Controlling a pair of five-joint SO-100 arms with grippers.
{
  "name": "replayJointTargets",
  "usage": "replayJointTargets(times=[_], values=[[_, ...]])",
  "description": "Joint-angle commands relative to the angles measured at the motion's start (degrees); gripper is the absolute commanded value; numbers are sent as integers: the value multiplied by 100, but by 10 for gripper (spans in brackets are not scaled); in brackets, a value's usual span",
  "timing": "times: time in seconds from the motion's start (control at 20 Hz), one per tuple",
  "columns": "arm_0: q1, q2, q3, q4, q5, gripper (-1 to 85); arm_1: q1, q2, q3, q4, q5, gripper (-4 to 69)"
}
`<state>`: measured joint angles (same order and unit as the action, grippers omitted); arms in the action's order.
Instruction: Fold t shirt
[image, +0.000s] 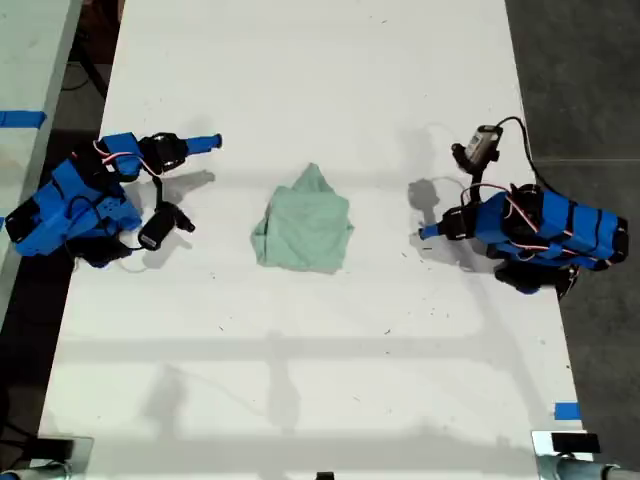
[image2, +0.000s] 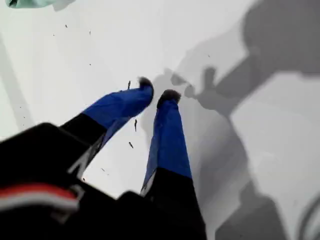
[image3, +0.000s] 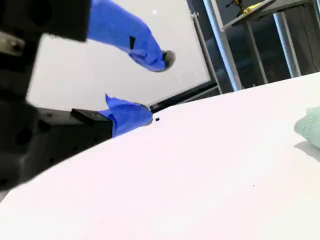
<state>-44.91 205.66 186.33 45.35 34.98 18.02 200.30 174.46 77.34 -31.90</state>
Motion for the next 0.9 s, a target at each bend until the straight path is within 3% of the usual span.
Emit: replayJointTargets(times=[0.0,0.1,0.15,0.2,0.85], values=[[-79,53,211,18,-79,157,97,62,290,9,114,133],[-88,53,211,26,-88,154,114,62,290,18,132,140],[-88,53,211,26,-88,-3,114,62,290,18,123,59],[-62,53,211,26,-88,-3,105,62,281,18,141,-12],[-62,53,211,18,-62,-3,88,62,272,35,176,-12]])
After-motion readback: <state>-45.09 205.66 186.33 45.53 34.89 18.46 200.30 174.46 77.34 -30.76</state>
